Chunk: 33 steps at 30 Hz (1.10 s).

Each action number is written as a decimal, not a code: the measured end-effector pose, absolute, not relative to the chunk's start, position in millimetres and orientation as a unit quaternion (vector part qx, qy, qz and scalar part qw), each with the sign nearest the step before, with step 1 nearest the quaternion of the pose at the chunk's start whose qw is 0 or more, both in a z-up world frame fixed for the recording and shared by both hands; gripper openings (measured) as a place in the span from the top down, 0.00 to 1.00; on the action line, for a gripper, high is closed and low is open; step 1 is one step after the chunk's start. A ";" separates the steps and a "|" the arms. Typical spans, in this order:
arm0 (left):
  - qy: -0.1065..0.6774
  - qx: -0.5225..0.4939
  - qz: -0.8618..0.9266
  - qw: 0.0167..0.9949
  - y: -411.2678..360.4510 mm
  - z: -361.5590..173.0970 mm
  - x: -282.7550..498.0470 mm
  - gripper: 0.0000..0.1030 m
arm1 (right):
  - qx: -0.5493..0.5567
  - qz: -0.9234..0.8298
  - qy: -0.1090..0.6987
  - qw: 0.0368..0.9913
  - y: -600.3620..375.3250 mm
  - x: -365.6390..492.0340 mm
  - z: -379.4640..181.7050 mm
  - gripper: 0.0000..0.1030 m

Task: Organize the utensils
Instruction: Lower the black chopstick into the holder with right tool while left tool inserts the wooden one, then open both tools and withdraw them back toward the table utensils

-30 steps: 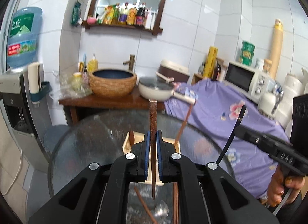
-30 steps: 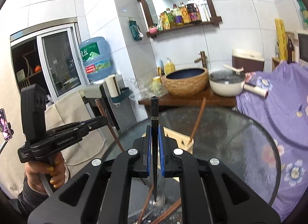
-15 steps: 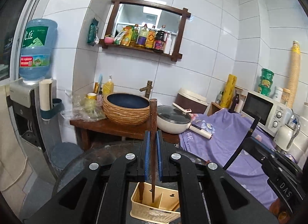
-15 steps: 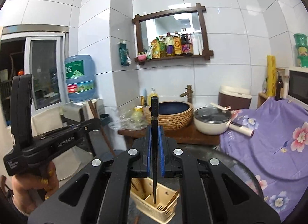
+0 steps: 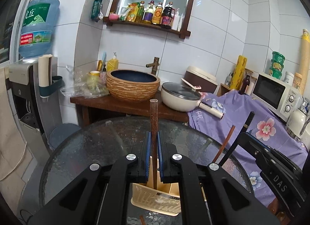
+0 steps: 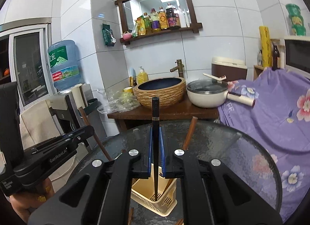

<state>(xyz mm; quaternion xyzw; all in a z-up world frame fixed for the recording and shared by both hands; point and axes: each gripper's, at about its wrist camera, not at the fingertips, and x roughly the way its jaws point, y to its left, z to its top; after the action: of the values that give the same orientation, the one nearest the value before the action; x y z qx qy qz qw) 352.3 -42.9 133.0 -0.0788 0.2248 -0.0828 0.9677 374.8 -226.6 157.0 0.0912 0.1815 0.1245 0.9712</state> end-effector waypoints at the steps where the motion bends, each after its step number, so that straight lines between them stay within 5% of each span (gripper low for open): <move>1: 0.229 -0.080 -0.083 0.967 -42.6 129.4 353.5 0.94 | 0.094 0.124 0.185 0.970 -226.9 376.0 153.6 0.92; 21: 0.272 -0.094 -0.089 0.953 -34.7 91.2 365.9 0.93 | 0.105 0.107 0.205 0.967 -231.6 376.5 121.9 0.92; 23: 0.274 -0.096 -0.092 0.953 -34.1 90.3 364.2 0.87 | 0.103 0.108 0.206 0.967 -232.3 376.0 120.9 0.91; 25: 0.274 -0.105 -0.095 0.951 -31.6 88.3 360.6 0.61 | 0.100 0.107 0.205 0.968 -232.4 372.4 118.6 0.89; 27: 0.271 -0.115 -0.093 0.951 -29.0 85.6 356.4 0.46 | 0.102 0.111 0.207 0.966 -232.9 368.6 116.8 0.66; 29: 0.273 -0.118 -0.094 0.950 -27.7 81.2 352.1 0.44 | 0.106 0.114 0.206 0.966 -234.4 363.0 114.7 0.53; 33: 0.274 -0.109 -0.096 0.951 -27.7 72.8 334.8 0.31 | 0.105 0.113 0.206 0.966 -237.2 343.6 107.7 0.53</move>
<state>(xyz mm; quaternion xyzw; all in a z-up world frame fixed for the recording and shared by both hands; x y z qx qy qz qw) 334.8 -27.7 72.8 -0.1091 0.2740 -0.0960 0.9507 343.6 -237.2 107.7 0.1049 0.2062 0.1127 0.9663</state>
